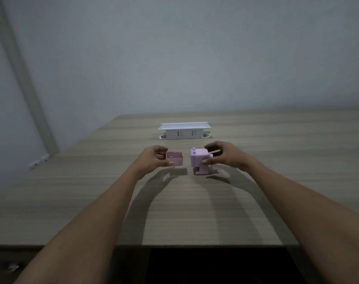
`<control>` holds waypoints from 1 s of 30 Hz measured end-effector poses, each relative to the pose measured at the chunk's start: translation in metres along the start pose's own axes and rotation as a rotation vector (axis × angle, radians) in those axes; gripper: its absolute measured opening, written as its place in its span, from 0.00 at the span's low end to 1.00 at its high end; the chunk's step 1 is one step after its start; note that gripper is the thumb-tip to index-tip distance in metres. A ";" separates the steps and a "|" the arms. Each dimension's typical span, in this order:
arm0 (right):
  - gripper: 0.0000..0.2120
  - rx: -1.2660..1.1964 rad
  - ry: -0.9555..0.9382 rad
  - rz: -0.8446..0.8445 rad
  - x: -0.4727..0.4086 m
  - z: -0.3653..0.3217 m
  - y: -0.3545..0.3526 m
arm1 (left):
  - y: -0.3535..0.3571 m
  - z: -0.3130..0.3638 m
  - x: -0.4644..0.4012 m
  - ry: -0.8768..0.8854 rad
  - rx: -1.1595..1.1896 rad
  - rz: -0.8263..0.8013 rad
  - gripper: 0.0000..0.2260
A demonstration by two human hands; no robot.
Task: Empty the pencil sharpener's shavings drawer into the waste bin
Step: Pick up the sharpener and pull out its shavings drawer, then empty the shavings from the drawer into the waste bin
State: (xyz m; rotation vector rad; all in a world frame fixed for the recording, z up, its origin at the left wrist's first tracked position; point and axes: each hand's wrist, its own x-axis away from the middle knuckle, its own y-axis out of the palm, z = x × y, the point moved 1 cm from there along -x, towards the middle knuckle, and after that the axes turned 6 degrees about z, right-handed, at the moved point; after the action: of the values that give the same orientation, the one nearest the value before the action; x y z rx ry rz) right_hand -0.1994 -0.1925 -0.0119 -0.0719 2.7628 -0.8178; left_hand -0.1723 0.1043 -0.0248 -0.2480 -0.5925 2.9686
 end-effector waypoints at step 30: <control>0.30 0.002 0.024 0.404 0.156 -0.058 -0.196 | 0.188 0.206 0.047 0.342 0.250 -0.341 0.32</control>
State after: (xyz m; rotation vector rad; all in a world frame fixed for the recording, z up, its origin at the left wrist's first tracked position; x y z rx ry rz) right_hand -0.3698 -0.3457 0.1050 0.4822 2.6605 -0.7126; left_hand -0.2687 -0.1387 0.0829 -0.5536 -0.1951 2.5545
